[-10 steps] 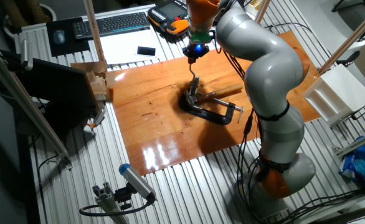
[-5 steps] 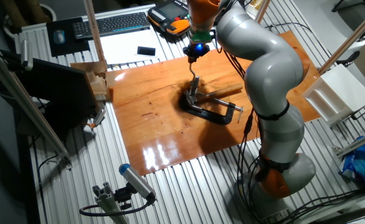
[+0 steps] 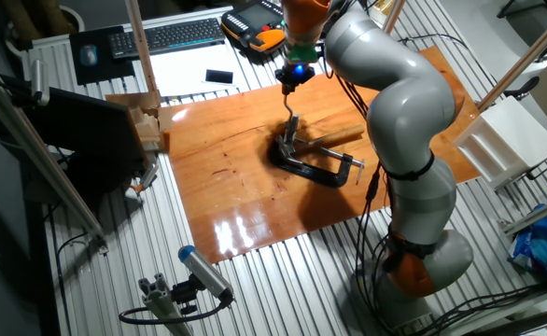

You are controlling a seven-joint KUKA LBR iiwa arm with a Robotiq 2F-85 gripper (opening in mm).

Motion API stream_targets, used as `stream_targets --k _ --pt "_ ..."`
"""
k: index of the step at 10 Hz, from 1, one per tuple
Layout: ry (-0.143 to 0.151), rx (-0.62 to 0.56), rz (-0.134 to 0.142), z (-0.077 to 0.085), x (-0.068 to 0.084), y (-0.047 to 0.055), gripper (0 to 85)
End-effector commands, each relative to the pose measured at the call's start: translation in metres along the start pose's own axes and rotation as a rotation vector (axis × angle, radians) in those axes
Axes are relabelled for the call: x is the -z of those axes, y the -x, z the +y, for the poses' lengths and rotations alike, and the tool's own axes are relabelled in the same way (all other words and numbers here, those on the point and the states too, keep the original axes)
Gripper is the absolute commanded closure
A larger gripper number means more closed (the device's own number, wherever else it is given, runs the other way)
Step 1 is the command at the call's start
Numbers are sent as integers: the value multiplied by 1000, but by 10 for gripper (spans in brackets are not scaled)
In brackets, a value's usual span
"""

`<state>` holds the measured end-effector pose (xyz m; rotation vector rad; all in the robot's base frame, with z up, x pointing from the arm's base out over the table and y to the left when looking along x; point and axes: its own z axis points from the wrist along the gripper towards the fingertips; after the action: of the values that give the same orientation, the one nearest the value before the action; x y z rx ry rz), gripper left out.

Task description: Push down the lever

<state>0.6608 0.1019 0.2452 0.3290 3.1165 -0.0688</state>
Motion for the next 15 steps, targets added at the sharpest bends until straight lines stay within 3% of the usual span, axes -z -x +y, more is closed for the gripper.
stream_targets --k 1,5,8,11,15 --pt "2 1 -1 -1 -1 1 850" --pt "4 -2 9 3 11 -9 850" --pt "2 -44 4 21 10 -21 850" --pt "1 -59 8 31 6 -16 850" --pt "2 -56 -4 30 1 -2 850"
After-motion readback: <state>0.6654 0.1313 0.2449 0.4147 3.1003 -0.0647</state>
